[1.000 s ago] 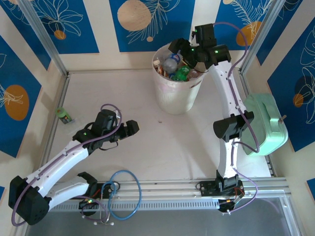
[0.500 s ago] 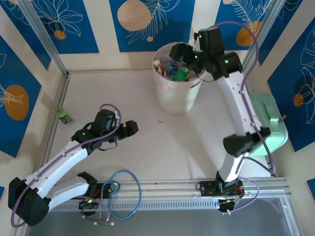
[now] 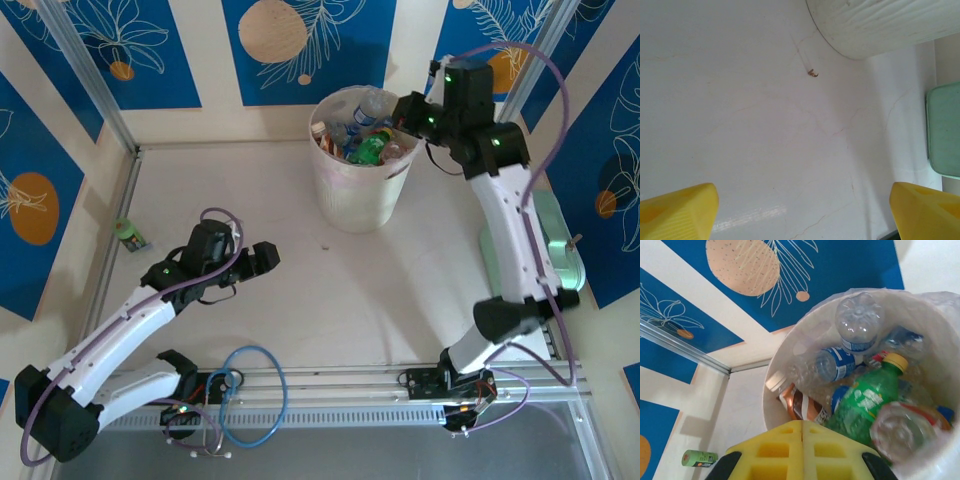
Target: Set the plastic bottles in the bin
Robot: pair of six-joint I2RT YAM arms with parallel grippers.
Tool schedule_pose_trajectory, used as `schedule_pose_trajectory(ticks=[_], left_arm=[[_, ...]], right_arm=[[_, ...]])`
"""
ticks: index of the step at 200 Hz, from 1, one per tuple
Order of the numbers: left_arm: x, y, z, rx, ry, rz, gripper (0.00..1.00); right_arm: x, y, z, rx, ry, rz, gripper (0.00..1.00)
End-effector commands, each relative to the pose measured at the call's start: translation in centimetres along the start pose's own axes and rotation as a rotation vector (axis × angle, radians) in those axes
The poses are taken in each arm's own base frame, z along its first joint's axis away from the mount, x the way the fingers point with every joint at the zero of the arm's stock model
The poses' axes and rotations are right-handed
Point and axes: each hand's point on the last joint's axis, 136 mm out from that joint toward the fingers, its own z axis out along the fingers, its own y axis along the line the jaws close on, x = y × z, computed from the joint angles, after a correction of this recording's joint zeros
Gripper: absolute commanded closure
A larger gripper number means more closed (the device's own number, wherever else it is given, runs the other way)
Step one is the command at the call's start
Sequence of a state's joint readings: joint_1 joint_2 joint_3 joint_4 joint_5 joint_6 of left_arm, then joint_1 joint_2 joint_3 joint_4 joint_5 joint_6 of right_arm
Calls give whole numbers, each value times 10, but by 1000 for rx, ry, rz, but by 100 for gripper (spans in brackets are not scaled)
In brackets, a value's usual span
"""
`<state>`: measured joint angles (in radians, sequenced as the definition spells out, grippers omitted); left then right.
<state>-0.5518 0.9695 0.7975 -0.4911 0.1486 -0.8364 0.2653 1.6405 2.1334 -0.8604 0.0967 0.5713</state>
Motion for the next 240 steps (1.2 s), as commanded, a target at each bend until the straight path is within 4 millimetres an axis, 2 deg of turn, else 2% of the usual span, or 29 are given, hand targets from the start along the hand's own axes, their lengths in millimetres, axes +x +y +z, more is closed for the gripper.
schedule_pose_trajectory(ticks=[1, 12, 29, 44, 58, 81, 100, 123, 130, 139, 144, 151, 154, 170, 178, 195, 222, 240], left_arm=[[-6, 3, -8, -15, -27, 0, 11], [-6, 5, -10, -23, -32, 6, 11], [-8, 8, -15, -42, -50, 27, 10], [-14, 8, -19, -56, -78, 57, 9], [-26, 6, -24, -77, -120, 108, 8], [-51, 6, -34, -153, -203, 190, 6], [-74, 20, -43, -281, -296, 226, 3], [-103, 43, -56, -466, -439, 263, 0], [-111, 47, -57, -508, -471, 295, 0], [-119, 55, -58, -571, -505, 325, 0], [-123, 59, -58, -607, -524, 343, 0], [-127, 67, -57, -658, -547, 357, 0], [-129, 69, -55, -674, -558, 363, 0], [-134, 85, -45, -738, -618, 399, 0], [-135, 93, -40, -761, -642, 411, 0], [-139, 111, -33, -815, -683, 433, 0], [-140, 148, -26, -915, -689, 436, 0], [-145, 166, -22, -906, -654, 390, 0]], right_arm=[[-10, 3, 27, -46, 22, -18, 97], [-10, 3, 35, -47, 36, -19, 99], [-1, 6, 35, -40, 37, -41, 100], [11, 5, 25, -16, 17, -89, 100], [22, 3, 4, 3, -25, -128, 99], [59, -15, -30, 43, -45, -154, 97], [92, -37, -54, 101, -59, -165, 96], [130, -76, -72, 200, -61, -153, 91], [143, -90, -72, 232, -52, -151, 87], [155, -103, -74, 252, -55, -144, 76], [161, -110, -76, 260, -60, -137, 65], [167, -120, -78, 284, -76, -122, 39], [170, -127, -78, 303, -86, -109, 32], [185, -166, -80, 435, -135, -60, 19], [196, -181, -74, 468, -134, -75, 0], [210, -202, -59, 503, -121, -107, 1], [212, -251, -58, 740, -125, -133, 1], [215, -276, -47, 846, -125, -167, 1]])
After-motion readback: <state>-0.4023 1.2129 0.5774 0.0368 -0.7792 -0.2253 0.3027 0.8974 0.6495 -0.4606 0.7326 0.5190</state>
